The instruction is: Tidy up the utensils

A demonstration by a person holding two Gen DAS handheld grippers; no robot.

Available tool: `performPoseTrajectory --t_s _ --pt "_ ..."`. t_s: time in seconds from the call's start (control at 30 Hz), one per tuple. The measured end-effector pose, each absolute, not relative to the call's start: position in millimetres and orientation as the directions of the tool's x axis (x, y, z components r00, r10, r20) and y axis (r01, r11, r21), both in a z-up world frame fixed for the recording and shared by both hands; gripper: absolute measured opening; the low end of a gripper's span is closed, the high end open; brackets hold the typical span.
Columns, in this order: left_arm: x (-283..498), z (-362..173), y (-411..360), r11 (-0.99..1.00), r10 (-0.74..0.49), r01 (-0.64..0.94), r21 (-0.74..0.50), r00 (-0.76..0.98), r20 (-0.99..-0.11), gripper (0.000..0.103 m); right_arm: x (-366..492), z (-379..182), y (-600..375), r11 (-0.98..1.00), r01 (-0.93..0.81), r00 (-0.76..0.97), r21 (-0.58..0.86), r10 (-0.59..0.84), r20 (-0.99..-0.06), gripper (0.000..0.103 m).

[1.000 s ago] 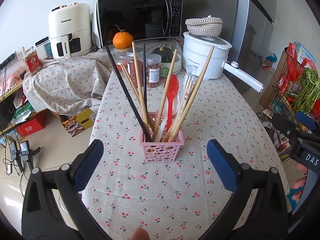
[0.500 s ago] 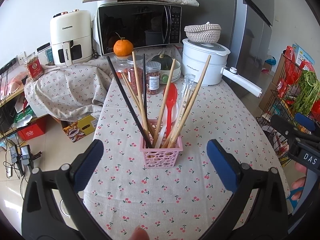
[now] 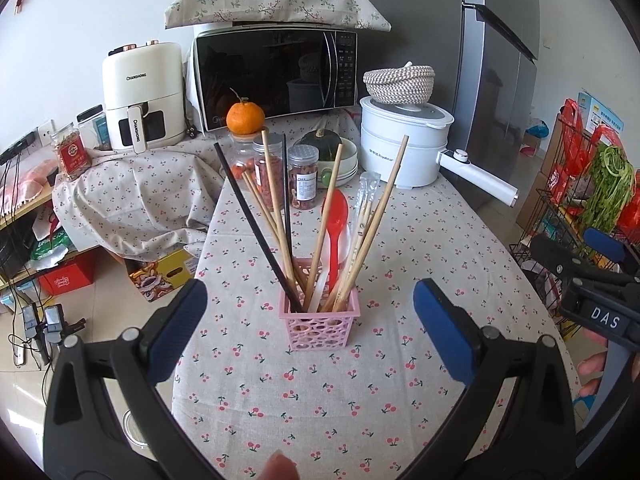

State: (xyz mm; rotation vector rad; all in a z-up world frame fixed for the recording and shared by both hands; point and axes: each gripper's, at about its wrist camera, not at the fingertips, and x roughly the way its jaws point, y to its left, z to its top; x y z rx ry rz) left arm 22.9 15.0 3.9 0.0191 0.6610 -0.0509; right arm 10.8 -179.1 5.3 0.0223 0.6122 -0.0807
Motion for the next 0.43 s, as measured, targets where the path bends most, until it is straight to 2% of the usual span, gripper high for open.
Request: performPoseTrajectory --t_s 0.17,0.3,0.43 --pt "22.6 2.7 11.9 0.996 -0.08 0.084 -0.024 0.768 -0.636 0.103 12.0 3.1 -178.5 0.997 0.074 0.81 -0.003 -0.062 -0.584 0.103" --pt "20.6 1.2 9.9 0.998 -0.051 0.063 -0.004 0.772 -0.634 0.103 12.8 2.3 -178.2 0.997 0.073 0.808 -0.003 -0.06 -0.586 0.103" --pt "24.4 -2.7 21.2 0.996 -0.084 0.053 -0.068 0.778 -0.623 0.103 14.5 -0.4 -179.5 0.997 0.073 0.8 0.004 -0.056 -0.598 0.103"
